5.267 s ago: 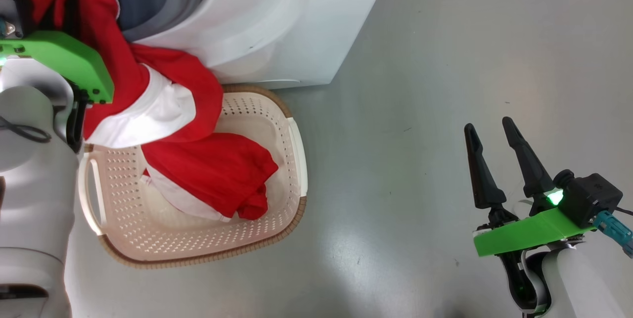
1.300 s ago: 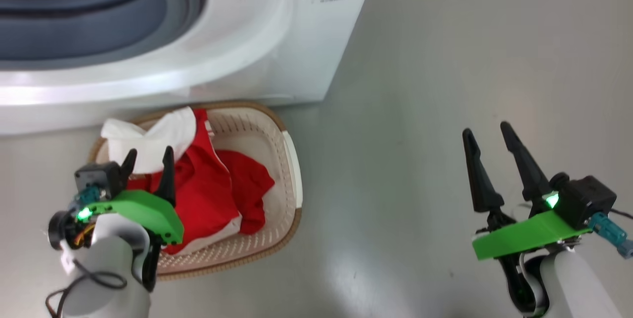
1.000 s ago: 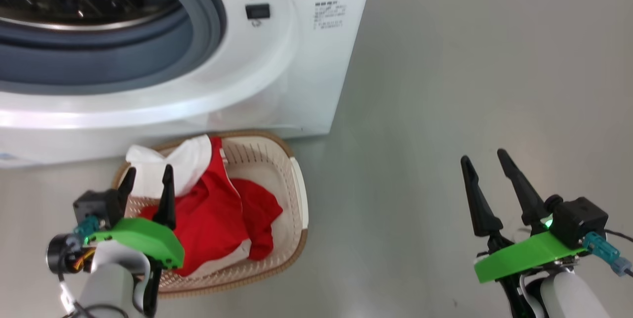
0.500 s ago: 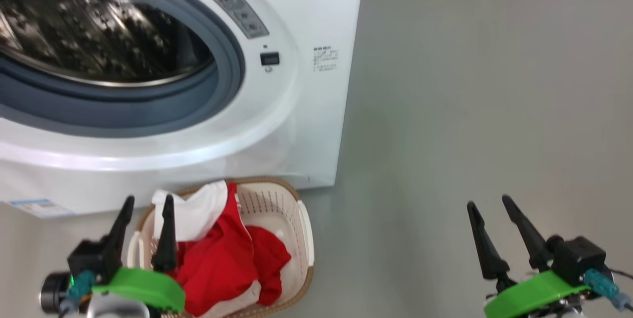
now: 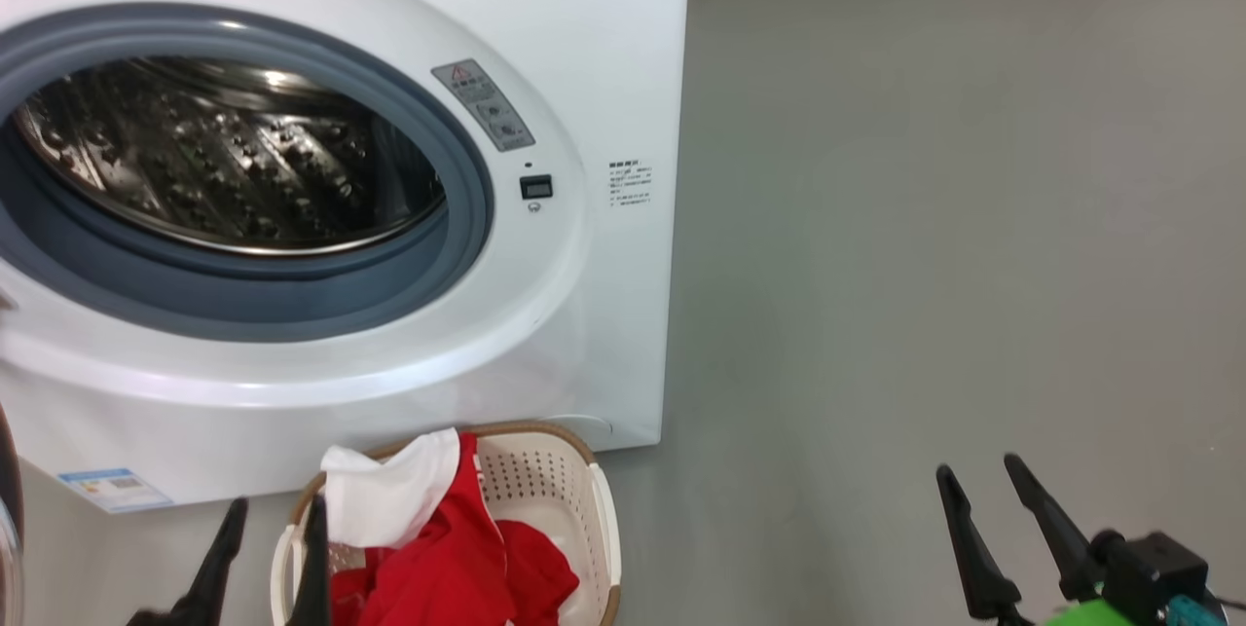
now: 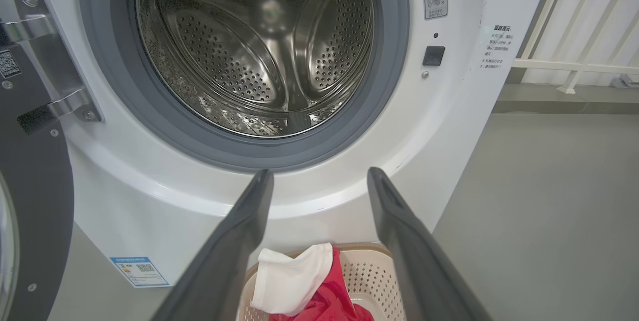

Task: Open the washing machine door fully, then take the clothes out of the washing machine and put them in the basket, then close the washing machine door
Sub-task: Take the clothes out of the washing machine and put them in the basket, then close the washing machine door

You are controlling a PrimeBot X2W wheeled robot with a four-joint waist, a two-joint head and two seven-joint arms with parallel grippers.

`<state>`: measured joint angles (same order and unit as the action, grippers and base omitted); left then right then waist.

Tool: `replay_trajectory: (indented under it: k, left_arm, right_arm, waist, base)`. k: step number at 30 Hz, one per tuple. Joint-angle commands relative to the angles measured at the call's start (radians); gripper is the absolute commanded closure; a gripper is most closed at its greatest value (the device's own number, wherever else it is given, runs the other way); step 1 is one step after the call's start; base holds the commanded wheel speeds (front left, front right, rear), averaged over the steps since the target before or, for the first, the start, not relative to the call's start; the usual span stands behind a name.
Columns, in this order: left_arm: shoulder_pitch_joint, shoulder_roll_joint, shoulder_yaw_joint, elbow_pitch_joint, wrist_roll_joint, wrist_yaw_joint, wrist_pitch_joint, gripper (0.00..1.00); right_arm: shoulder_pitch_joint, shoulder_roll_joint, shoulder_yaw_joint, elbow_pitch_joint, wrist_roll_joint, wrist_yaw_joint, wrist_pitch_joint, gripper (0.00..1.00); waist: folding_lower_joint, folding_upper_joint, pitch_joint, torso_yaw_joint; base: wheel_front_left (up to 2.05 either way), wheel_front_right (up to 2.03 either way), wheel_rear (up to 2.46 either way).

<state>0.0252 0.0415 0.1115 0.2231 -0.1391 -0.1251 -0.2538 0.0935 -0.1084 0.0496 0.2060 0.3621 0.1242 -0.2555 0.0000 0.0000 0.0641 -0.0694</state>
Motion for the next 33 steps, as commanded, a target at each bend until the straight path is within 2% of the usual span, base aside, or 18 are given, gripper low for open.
replay_trajectory:
  k: [1, 11, 33]
  left_arm:
    - [0.014, 0.010, 0.041, -0.046, 0.000, -0.005, -0.008, 0.00]
    - [0.086, 0.009, 0.044, -0.099, -0.039, 0.017, -0.008, 0.00]
    - [0.087, 0.009, 0.031, -0.100, -0.041, 0.032, -0.008, 0.00]
  right_arm:
    - [0.011, -0.013, 0.014, -0.028, 0.005, 0.007, -0.006, 0.00]
    - [0.058, -0.013, -0.002, -0.044, 0.000, 0.007, -0.006, 0.00]
    - [0.058, -0.017, -0.001, -0.048, -0.001, 0.007, -0.006, 0.00]
  waist:
    - [0.0000, 0.0000, -0.016, -0.006]
    - [0.0000, 0.0000, -0.029, -0.014]
    - [0.0000, 0.0000, -0.029, -0.005]
  base:
    - [0.00, 0.00, 0.00]
    - [0.00, 0.00, 0.00]
    - [-0.06, 0.06, 0.00]
